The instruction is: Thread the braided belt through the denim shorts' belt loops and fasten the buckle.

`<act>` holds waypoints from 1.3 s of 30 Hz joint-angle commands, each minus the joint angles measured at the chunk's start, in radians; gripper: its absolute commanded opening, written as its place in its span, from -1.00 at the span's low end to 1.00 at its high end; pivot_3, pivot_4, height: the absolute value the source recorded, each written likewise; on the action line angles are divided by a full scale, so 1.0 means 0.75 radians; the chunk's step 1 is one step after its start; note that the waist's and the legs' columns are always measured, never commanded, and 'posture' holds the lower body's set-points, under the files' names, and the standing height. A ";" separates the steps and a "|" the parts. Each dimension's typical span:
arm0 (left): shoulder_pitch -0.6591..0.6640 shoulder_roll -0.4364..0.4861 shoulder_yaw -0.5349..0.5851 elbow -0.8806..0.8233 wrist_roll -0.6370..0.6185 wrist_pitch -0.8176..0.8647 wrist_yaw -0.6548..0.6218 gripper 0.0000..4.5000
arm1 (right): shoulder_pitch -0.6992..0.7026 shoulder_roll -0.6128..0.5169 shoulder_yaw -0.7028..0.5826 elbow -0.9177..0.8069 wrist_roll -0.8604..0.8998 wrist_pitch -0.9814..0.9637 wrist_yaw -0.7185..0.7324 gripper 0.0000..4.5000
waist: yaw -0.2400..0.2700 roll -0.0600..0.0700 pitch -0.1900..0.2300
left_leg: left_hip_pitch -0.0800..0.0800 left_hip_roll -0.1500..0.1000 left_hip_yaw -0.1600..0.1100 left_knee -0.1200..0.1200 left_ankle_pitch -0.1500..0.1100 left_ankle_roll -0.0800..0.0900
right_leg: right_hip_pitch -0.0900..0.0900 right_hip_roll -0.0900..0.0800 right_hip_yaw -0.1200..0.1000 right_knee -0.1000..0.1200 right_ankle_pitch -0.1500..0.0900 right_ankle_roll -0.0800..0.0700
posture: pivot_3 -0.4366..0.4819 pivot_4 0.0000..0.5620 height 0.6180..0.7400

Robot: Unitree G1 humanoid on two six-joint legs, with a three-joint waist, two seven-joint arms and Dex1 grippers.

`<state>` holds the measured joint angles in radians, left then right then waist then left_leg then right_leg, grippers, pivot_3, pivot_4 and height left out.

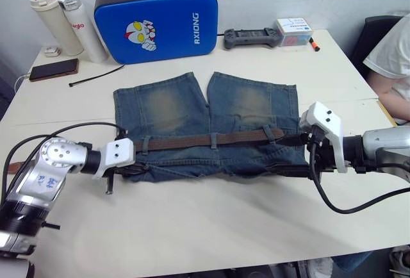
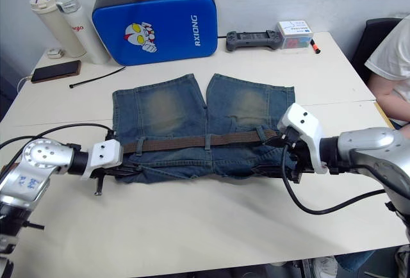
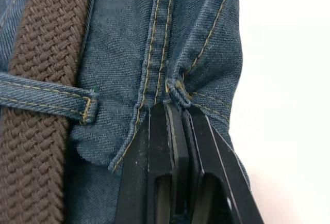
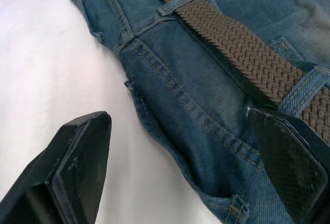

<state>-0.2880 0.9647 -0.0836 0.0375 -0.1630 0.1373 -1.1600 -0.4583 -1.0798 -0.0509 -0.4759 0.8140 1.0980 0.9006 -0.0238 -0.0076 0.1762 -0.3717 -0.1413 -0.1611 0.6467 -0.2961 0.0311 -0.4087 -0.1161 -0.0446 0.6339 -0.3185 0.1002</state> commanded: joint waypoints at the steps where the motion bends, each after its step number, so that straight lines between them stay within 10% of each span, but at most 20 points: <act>1: 0.116 0.039 0.043 -0.088 -0.011 0.093 0.010 -1.00 | -0.052 -0.018 0.049 0.024 -0.043 -0.054 0.068 1.00 | -0.002 0.000 0.000 | 0.000 0.001 0.003 0.000 -0.001 0.000 | -0.001 0.001 0.002 0.001 0.000 0.000 | -0.05 -0.47 1.00; 13: 0.285 0.065 0.315 -0.396 -0.289 0.531 0.043 0.96 | -0.174 -0.002 0.183 0.140 -0.151 -0.135 0.207 1.00 | 0.024 0.002 0.002 | 0.001 0.003 0.015 0.001 -0.007 0.003 | -0.006 0.003 0.014 0.003 0.000 0.000 | -0.05 -0.47 1.00; 28: 0.229 0.140 0.919 -0.447 -0.782 1.062 0.120 0.96 | -0.170 -0.058 0.131 0.218 -0.217 -0.212 0.316 1.00 | 0.064 0.003 0.003 | 0.000 0.003 0.015 0.002 -0.009 0.002 | -0.006 0.003 0.015 0.001 0.000 0.000 | -0.05 -0.47 1.00; 39: 0.295 -0.015 0.715 -0.506 -0.637 1.000 0.410 0.96 | -0.109 0.054 0.077 0.339 -0.317 -0.298 0.194 1.00 | 0.027 0.005 0.004 | -0.024 -0.007 -0.005 0.008 0.012 0.011 | 0.011 -0.027 -0.037 0.002 0.000 0.003 | -0.05 -0.47 1.00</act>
<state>-0.0580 0.9498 0.4348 -0.3065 -0.6469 0.9105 -0.8692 -0.5373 -1.0301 0.0606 -0.2035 0.5706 0.8635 1.0551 -0.0036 -0.0040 0.1795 -0.3895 -0.1468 -0.1647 0.6528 -0.2872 0.0395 -0.4003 -0.1308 -0.0579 0.6305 -0.3166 0.1055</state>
